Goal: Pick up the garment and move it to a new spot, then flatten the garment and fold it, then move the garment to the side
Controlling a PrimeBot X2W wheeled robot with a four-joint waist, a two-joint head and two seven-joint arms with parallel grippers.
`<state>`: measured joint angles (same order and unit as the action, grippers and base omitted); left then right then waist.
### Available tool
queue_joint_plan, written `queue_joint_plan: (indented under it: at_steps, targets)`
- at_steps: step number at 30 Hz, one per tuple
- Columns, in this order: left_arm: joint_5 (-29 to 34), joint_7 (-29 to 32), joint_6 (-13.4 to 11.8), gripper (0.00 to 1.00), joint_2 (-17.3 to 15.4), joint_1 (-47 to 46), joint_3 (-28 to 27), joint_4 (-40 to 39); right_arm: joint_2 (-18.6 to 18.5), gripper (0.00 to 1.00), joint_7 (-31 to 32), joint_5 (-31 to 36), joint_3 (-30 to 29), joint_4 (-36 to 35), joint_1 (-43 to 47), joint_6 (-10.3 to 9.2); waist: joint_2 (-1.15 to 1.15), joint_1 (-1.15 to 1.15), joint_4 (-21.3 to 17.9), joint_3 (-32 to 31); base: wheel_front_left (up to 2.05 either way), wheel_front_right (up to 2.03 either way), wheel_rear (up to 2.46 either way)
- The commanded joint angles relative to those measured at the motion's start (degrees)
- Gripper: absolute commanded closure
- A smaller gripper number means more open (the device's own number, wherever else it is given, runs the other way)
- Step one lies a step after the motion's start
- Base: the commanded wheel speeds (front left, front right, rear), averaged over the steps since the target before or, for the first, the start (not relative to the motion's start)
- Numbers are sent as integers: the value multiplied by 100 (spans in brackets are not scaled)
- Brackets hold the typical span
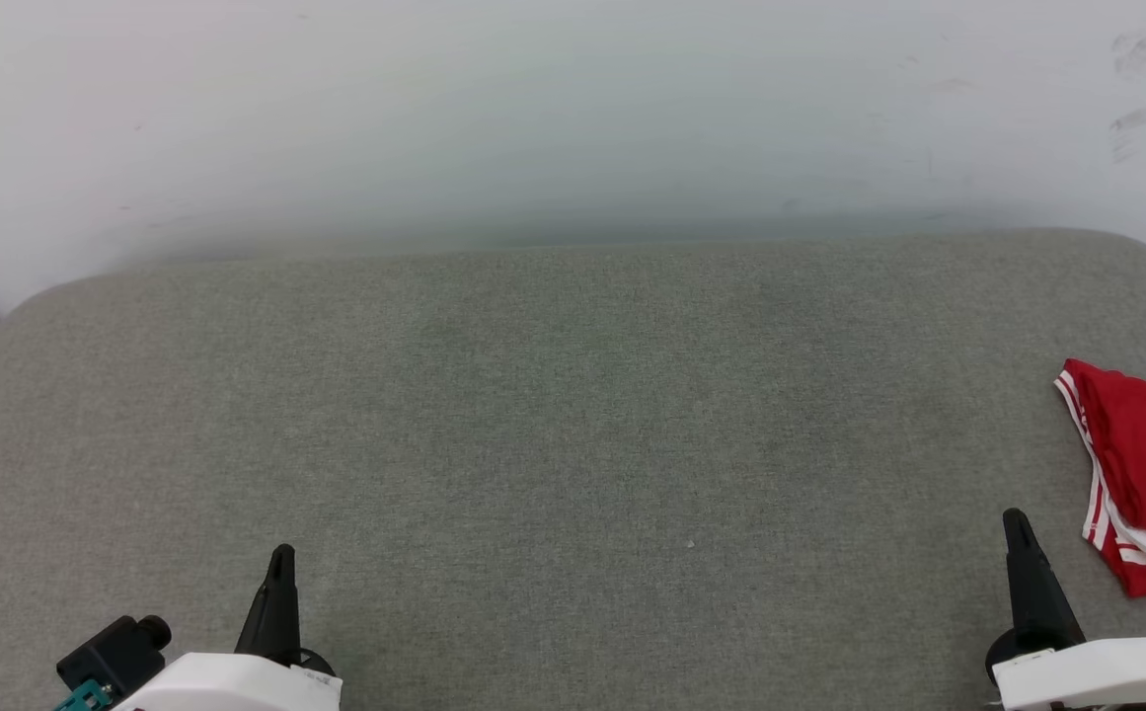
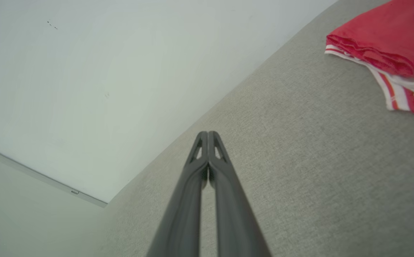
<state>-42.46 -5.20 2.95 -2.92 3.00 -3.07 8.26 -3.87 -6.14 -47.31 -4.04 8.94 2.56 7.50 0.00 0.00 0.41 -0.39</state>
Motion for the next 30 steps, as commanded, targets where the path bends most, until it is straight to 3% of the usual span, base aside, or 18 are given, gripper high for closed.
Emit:
queue_joint_plan:
  at_steps: [1, 30]
  targets:
    - [-197, 41, 33, 100, -10, -140, -35, -33, -33, 100, 37, -183, -11, -36, -159, -1, 0, 0, -1, 1, 0, 0, 0]
    - [-2263, 537, 223, 100, -6, -503, -177, 230, -12, 100, 534, -2092, -66, 195, -492, -1, 0, 0, -14, 20, 0, 0, 0]
